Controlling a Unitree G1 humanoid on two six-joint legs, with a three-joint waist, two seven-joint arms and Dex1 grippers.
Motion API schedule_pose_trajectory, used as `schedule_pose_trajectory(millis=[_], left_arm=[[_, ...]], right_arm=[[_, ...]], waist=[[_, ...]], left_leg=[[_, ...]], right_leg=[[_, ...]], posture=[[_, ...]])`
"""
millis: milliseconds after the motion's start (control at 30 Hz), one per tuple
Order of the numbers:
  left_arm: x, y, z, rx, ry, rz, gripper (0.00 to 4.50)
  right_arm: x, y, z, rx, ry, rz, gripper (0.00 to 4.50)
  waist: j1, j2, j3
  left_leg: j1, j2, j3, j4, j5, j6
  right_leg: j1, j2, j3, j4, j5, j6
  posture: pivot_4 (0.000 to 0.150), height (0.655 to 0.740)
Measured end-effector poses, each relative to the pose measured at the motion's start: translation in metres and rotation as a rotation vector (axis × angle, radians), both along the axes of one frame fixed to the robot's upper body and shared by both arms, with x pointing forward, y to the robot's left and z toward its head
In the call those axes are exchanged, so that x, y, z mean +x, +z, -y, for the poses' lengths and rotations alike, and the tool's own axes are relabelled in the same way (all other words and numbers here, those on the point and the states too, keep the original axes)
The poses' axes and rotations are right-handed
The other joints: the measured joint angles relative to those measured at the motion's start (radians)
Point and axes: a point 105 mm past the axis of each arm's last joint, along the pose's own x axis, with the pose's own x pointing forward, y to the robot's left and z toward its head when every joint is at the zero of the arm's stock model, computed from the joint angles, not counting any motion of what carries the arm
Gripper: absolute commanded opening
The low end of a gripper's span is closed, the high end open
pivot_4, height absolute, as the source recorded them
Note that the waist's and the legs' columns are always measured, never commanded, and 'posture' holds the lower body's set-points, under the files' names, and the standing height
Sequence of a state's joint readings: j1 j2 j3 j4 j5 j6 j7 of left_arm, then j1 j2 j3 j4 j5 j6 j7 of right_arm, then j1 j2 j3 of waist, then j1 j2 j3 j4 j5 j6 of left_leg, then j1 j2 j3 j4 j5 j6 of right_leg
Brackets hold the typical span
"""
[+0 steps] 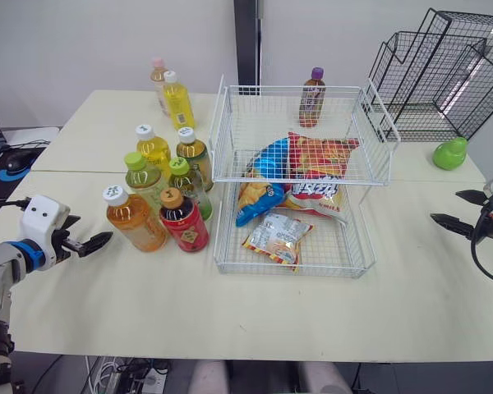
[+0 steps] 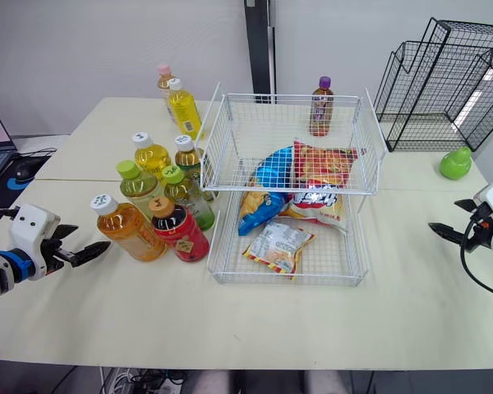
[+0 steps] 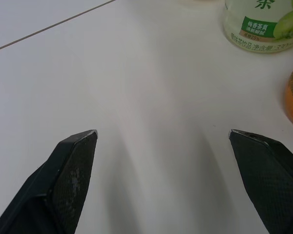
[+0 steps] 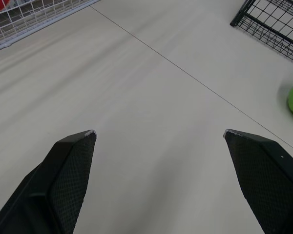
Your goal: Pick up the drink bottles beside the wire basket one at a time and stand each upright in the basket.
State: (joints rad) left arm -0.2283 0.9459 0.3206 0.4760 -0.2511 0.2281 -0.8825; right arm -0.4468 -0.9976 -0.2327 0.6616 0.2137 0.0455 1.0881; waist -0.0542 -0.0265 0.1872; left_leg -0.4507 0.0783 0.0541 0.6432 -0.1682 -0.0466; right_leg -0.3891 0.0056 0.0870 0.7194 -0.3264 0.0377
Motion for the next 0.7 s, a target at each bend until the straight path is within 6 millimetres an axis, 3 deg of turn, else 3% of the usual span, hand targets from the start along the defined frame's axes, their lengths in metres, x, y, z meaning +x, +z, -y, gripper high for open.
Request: schedule_pose_trajectory(millis=[700], left_arm=[[-0.010,0.009,-0.013,-0.077,0.022,0.046,4.47]], right_arm=[[0.000,0.011,-0.020,-0.037,0.130,0.030,4.50]], waist=[[-0.001,0.000,0.000]], left_leg=[[0.000,0.000,0.000,0.000,0.000,0.000]], right_leg=[[0.000,0.000,0.000,0.000,0.000,0.000]], posture=[[0.150,0.6978]])
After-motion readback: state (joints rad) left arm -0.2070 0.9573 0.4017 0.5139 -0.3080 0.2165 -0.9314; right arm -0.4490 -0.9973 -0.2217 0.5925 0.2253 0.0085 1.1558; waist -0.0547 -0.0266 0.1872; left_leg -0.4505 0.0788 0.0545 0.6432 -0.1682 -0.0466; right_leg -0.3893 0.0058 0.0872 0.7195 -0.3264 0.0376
